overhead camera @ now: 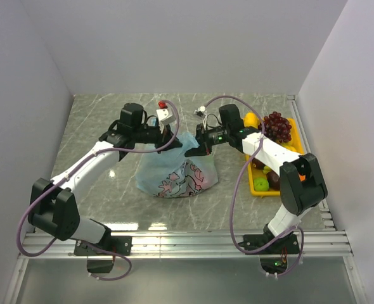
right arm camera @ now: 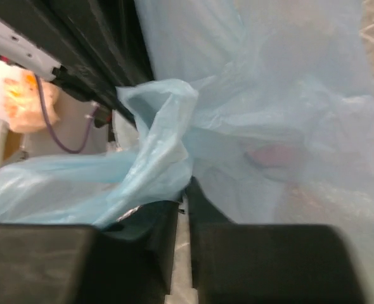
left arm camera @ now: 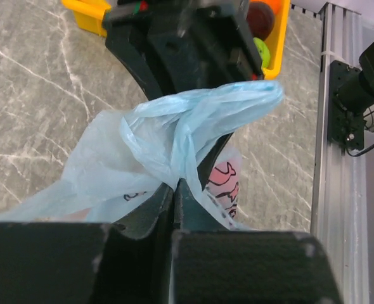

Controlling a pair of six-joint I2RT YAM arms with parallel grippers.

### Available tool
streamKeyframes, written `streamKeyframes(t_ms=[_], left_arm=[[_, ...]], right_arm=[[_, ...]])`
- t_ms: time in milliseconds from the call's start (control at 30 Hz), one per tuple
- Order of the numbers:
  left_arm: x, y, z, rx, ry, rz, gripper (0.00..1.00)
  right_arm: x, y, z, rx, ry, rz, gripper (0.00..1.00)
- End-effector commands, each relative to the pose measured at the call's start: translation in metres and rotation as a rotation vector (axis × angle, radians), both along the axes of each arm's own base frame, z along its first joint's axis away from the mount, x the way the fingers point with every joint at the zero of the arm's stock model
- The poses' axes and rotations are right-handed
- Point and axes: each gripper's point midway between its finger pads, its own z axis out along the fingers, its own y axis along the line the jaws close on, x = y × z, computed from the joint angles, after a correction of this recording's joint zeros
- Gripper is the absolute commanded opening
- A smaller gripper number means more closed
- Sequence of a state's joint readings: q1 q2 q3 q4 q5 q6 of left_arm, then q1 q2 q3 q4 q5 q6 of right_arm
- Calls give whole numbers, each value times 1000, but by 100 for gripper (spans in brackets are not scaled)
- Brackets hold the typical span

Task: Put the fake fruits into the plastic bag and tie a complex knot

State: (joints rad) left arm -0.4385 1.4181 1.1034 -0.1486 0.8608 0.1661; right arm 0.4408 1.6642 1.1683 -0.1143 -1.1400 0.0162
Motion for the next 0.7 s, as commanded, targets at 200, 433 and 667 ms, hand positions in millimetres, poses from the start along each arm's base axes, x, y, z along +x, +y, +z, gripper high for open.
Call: streamKeyframes(t_ms=[200,433,667], left_arm=[[18,29,103,-68,-116,74,57],[42,72,93,106,-141,241,73],[67,71,60,141,-87,257,77]], right_arm=[[13,-3,2,-19,-123,-20,0],[13,-3,3,-22,-152,-5,0],[11,-5,0,-36,-181,24,0]])
